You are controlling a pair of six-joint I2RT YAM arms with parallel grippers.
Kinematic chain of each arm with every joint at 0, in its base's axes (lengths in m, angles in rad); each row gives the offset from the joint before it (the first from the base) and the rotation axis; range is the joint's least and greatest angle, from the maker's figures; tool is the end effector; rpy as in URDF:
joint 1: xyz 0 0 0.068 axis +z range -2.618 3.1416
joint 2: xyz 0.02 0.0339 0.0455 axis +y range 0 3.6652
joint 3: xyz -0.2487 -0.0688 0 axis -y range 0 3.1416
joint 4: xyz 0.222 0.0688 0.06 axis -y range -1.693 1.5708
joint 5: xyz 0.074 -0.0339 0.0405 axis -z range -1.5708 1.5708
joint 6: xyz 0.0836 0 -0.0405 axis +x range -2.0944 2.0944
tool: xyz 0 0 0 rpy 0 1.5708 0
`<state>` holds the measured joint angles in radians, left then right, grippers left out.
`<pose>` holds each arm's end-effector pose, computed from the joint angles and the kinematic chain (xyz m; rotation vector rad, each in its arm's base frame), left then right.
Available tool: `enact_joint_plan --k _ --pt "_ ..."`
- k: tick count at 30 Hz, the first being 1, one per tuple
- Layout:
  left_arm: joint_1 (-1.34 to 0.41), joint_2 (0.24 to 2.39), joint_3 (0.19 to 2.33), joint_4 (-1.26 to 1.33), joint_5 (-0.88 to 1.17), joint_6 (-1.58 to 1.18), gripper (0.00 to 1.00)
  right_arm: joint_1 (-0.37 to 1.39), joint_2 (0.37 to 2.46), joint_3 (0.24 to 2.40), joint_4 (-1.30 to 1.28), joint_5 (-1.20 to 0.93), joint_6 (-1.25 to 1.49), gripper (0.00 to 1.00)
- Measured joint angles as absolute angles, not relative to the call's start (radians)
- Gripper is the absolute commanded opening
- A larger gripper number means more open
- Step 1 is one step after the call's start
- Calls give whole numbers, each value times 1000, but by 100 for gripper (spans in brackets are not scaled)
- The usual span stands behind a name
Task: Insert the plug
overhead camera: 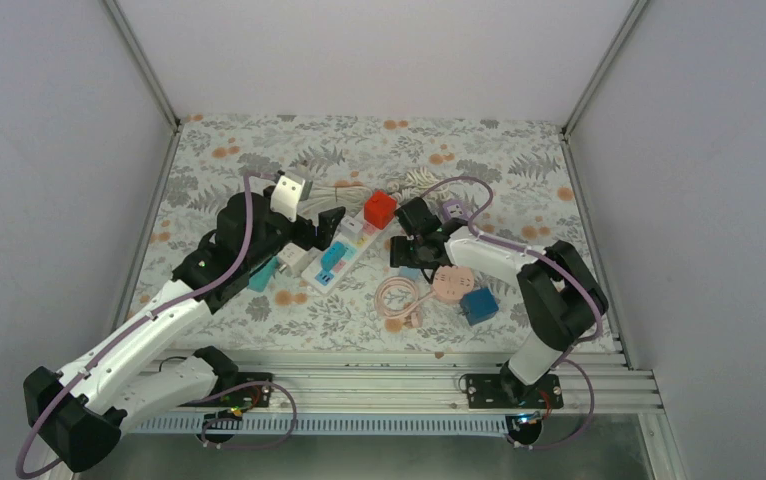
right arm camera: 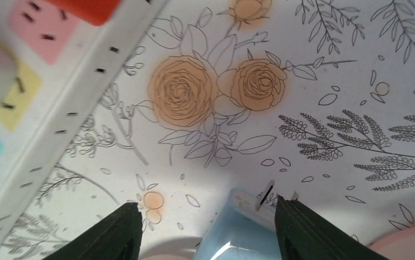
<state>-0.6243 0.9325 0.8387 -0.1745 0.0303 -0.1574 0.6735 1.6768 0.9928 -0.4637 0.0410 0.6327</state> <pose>0.2017 -0.1484 0.3104 0.4555 1.8218 -0.5715 0.2530 0.1975 0.1234 -0.0442 2.7635 0.3157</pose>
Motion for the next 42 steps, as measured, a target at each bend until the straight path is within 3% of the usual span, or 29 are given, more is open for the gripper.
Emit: enact_joint_plan --k 5,17,28,36,42 --pt "-624 937 839 -174 30 -157 99 695 1612 993 -493 119 676 70" --pt "-624 954 839 -175 30 -158 99 733 1653 987 -559 187 838 65" --pt "-625 957 839 -175 26 -158 99 733 1732 989 -522 170 838 48" --pt "-624 973 839 -175 8 -179 100 733 1713 997 -491 189 753 46" --pt "-606 1079 949 -298 3 -223 100 733 1528 997 -359 196 559 40"
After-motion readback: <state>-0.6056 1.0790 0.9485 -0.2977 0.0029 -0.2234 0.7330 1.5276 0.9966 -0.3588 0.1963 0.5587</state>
